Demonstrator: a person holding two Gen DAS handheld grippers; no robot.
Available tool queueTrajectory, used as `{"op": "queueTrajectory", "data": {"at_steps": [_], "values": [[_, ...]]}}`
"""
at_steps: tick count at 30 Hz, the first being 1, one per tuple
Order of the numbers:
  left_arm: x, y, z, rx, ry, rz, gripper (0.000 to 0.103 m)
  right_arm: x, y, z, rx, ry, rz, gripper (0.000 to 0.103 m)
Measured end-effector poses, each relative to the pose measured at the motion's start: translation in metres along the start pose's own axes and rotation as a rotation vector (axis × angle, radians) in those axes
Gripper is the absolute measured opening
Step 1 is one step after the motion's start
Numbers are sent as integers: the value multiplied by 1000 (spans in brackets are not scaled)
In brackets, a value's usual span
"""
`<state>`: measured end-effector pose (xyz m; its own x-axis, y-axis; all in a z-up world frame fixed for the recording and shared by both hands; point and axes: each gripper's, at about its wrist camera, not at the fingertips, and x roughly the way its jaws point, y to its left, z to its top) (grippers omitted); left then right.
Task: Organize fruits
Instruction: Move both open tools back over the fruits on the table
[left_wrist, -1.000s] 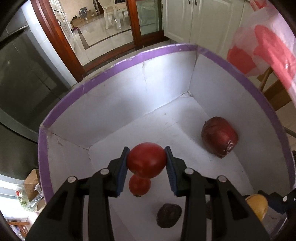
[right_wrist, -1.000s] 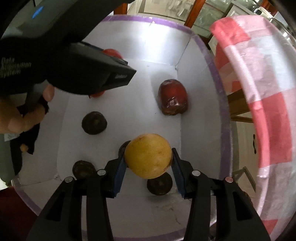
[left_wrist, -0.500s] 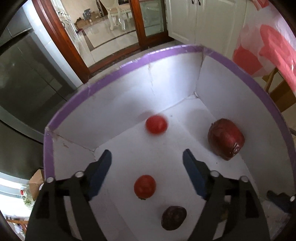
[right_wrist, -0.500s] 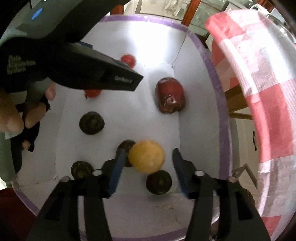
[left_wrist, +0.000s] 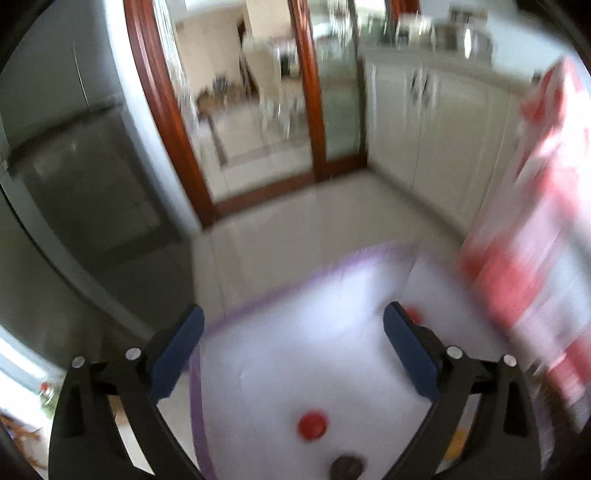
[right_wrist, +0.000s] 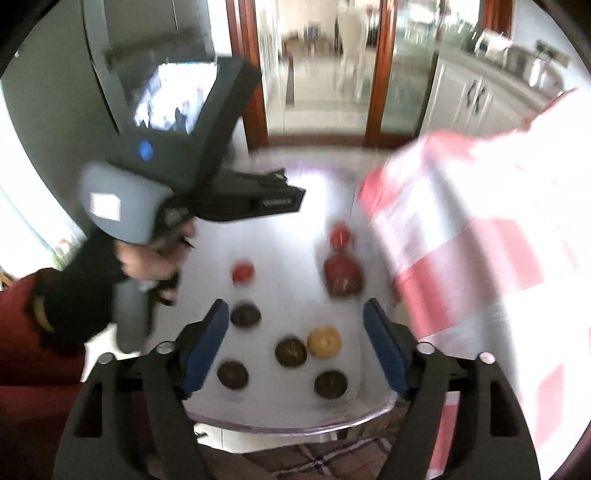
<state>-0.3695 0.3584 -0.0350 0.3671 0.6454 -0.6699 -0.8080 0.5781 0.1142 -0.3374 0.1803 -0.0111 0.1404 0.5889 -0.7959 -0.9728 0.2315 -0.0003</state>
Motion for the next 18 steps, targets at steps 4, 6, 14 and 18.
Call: {"op": "queueTrajectory", "data": {"at_steps": [4,6,14,18], "values": [[-61,-41,46,40,-182,-130,101,-72,-35,1,51,-187,-105,87],[-87,-75,66,94,-227,-219,101,-103,-62,-5,114,-244,-172,87],[-143,-275,101,236,-185,-596,101,-199,-219,-90,566,-352,-528,88],[-128,-402,102,268,-98,-670,101,-223,-295,-147,803,-364,-651,88]]}}
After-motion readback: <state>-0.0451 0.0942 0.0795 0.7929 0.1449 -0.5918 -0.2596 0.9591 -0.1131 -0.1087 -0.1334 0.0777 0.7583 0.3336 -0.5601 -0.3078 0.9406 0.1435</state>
